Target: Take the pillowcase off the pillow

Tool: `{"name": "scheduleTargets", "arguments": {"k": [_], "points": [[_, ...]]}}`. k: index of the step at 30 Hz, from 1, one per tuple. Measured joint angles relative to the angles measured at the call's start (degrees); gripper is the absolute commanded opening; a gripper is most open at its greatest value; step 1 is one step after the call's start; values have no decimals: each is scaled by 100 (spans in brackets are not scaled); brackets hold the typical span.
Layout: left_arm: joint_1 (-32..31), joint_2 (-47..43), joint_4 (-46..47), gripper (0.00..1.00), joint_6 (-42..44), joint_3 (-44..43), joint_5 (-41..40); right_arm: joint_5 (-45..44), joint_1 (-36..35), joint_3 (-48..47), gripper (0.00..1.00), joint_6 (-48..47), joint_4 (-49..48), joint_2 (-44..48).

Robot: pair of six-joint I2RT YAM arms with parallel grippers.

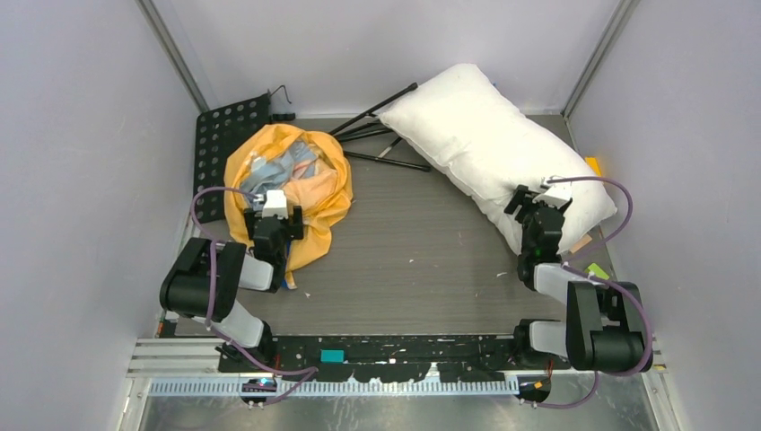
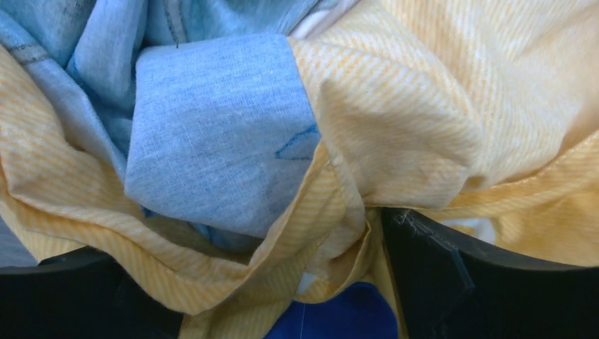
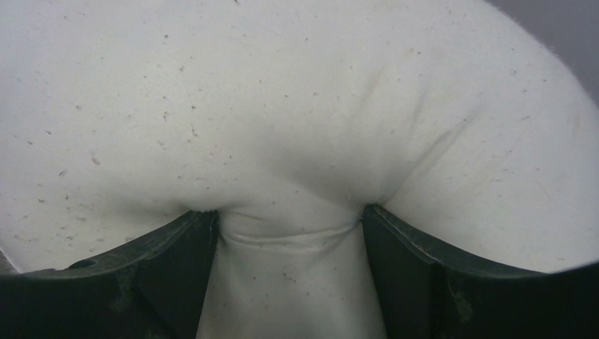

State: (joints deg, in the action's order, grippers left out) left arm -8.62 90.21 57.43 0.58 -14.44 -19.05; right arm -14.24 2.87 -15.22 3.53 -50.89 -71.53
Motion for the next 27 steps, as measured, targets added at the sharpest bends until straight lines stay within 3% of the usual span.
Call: {"name": "scheduleTargets", "arguments": {"k": [2, 17, 19, 23, 27], "points": [[-4, -9, 173, 100, 31, -63, 42, -24, 0, -116, 75, 11, 55, -107], [-24, -24, -2, 100, 90, -286, 26, 20, 52, -575, 78, 146, 584, -350], [-24, -24, -28, 100, 90, -293, 15, 192, 76, -424, 80, 256, 271, -385], [-24, -24, -44, 100, 90, -297, 9, 332, 98, -57, 83, 378, -1300, -1228], [-24, -24, -52, 100, 87, -304, 2, 363, 94, -168, 90, 444, -1416, -1447]]}}
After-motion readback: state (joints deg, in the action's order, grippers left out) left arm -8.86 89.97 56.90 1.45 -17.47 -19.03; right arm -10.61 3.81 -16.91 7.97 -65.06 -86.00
